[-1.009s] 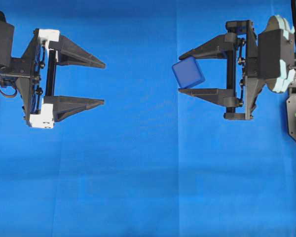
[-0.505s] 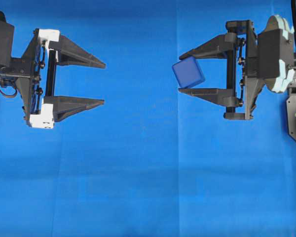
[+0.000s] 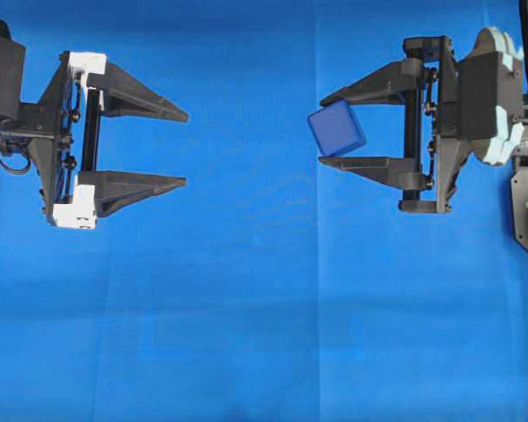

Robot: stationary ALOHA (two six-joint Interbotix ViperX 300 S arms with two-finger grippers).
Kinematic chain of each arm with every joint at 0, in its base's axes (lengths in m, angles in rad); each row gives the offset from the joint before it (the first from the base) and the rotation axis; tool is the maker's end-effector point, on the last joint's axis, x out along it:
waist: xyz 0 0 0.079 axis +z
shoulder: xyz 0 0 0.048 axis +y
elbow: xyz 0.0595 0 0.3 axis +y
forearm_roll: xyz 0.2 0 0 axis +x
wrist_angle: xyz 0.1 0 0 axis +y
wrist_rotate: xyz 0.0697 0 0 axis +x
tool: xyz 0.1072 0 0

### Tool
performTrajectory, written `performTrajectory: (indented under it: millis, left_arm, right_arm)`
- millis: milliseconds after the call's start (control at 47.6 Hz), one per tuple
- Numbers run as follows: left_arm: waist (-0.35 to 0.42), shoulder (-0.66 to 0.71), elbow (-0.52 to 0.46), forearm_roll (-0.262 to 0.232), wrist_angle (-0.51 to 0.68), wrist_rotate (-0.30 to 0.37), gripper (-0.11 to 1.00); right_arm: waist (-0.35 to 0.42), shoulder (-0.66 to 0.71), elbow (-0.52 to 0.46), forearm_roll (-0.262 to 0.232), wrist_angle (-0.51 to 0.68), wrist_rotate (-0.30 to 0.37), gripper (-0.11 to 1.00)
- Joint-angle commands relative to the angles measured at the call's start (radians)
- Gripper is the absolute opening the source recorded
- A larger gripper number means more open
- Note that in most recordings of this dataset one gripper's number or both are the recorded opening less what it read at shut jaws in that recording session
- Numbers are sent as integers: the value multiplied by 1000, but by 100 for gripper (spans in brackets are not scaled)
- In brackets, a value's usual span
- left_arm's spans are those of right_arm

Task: Handover the blue block to the right arm after grasping it with the left arm, then place it in the designated position.

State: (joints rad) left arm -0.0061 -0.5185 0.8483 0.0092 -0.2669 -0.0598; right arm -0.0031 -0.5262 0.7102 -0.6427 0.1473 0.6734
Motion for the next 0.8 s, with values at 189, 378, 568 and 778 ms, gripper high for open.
performTrajectory:
  millis: [189, 378, 568, 778]
  left_arm:
    - [-2, -5, -20, 3, -11, 0, 93]
    - [-2, -5, -21, 3, -11, 2, 93]
    - [-2, -6, -20, 3, -11, 2, 93]
    - [-3, -6, -20, 3, -11, 0, 93]
  right_arm:
    - [9, -12, -11, 5, 12, 2, 45]
    - [9, -12, -12, 5, 12, 3, 45]
    - [11, -12, -12, 9, 14, 3, 45]
    - [18, -12, -6, 40, 94, 3, 45]
